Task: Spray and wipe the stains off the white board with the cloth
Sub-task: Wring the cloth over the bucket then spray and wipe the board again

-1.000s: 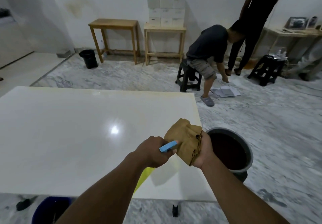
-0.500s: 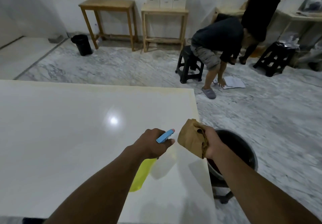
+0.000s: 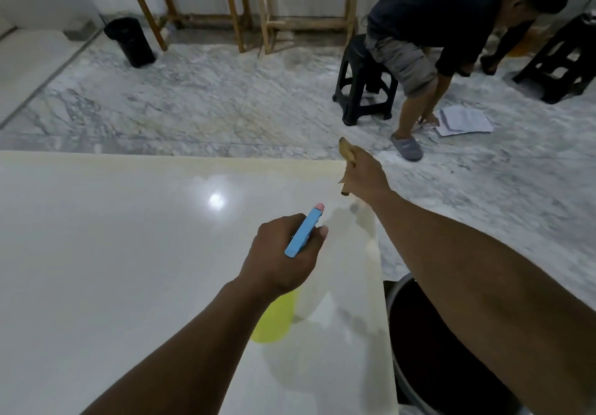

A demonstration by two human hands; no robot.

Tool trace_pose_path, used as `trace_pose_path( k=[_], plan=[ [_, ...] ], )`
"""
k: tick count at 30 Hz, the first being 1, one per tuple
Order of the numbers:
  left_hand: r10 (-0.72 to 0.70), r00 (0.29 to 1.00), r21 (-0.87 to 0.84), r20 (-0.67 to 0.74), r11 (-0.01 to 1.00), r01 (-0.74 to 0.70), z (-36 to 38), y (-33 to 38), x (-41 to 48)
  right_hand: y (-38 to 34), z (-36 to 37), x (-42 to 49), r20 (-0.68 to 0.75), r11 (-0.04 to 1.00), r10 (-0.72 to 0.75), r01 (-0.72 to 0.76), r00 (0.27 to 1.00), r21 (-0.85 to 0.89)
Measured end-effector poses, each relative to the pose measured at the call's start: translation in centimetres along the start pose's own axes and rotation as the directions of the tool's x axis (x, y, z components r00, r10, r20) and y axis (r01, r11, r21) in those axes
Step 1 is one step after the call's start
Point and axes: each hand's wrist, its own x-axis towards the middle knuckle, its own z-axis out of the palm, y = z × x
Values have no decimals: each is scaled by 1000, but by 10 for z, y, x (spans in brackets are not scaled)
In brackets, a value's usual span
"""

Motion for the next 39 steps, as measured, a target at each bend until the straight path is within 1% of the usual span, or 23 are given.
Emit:
trace_pose_path(
  k=[1, 2, 3, 4, 6, 7, 14, 19, 27, 36, 39],
  plan=[
    [0, 1000, 1, -14, 1000, 0, 3, -3, 6, 13, 16, 12, 34, 986, -21, 26, 999, -167],
    [-1, 1000, -1, -22, 1000, 1, 4, -6, 11, 27, 30, 20, 73, 943, -24, 47, 997, -329],
    [-3, 1000, -4, -26, 1000, 3, 6, -9, 16, 39, 44, 23, 87, 905, -25, 59, 996, -420],
    [-6, 1000, -6, -27, 1000, 6, 7, -11, 19, 49, 54, 21, 62, 883, -55, 77, 997, -462],
    [-17, 999, -5, -29, 1000, 17, 6, -14, 24, 57, 64, 16, -21, 870, -132, 105, 991, -482],
    [-18, 999, 0, -34, 1000, 18, 6, -16, 26, 58, 65, 15, -34, 871, -149, 115, 988, -478],
    [-11, 1000, -22, -19, 1000, 11, 13, -9, 14, 61, 67, 6, -53, 860, -177, 129, 983, -494],
    [-5, 1000, -22, 10, 1000, 5, 14, -8, -14, 69, 72, -44, -63, 864, -174, 122, 983, -489],
    [24, 998, -21, 50, 1000, -23, 13, -10, -100, 89, 83, -194, -77, 875, -158, 104, 984, -473],
    [-37, 994, -33, 106, 999, 41, 10, -29, -240, 108, 99, -395, -77, 873, -134, 81, 988, -481],
    [-28, 992, -27, 123, 999, 32, 14, -39, -284, 115, 108, -456, -83, 870, -110, 56, 990, -491]
  ],
)
